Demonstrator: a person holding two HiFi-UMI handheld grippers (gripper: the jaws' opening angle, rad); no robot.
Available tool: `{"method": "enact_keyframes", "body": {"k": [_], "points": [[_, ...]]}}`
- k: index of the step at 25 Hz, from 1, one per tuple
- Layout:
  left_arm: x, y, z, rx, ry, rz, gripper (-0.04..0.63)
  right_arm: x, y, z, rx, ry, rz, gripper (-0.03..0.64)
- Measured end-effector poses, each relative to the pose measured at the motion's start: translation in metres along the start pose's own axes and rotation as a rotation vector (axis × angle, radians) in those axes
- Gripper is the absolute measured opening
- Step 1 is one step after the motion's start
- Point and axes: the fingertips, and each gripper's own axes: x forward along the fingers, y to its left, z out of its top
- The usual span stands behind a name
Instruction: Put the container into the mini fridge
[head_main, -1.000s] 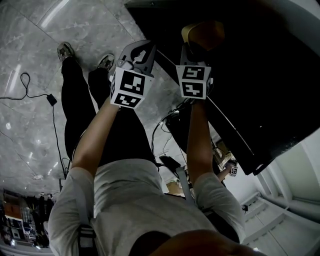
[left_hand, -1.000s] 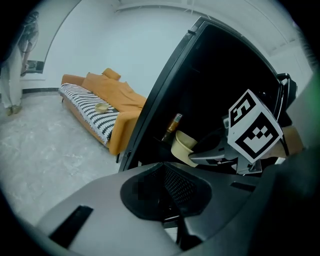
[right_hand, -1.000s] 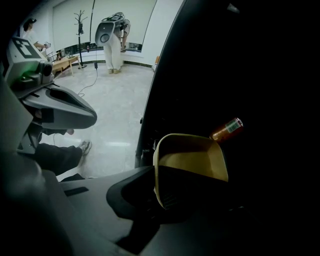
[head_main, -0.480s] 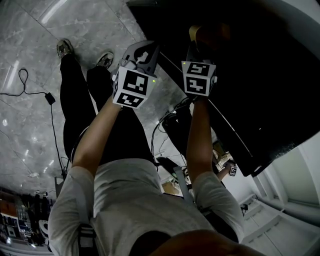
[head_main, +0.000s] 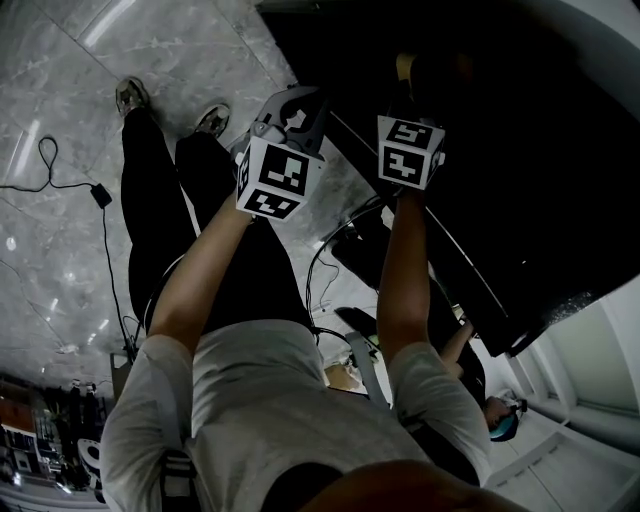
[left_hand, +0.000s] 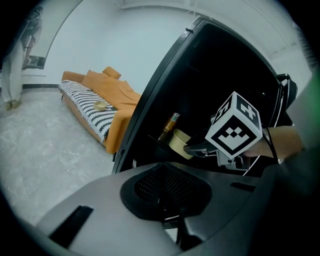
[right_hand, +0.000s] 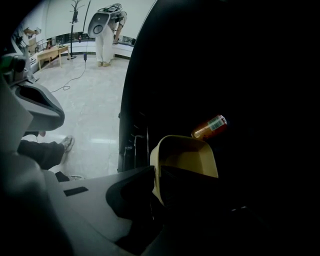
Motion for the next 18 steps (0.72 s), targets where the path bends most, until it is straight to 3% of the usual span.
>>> {"method": "enact_keyframes", "body": {"k": [4, 7, 13, 18], "points": [[-0.004, -0.001, 0.004, 0.003, -0.002, 0.004, 0.012, -0.006, -0.008, 0.007, 0.035, -0.044, -0.036, 0.059], [-0.007, -0.008, 0.003, 0.007, 0.01, -0.002, 0.012, -0.02, -0.007, 0.006, 0.084, -0.085, -0.034, 0.127], [-0.013, -0.026, 0.024, 0.082, -0.028, -0.03, 0.012, -0.06, -0.001, 0.015, 0.24, -0.246, 0.002, 0.126], [-0.028, -0.023, 0.042, 0.111, -0.043, -0.037, 0.012, -0.112, 0.021, 0.039, 0.429, -0.401, 0.044, 0.065]]}}
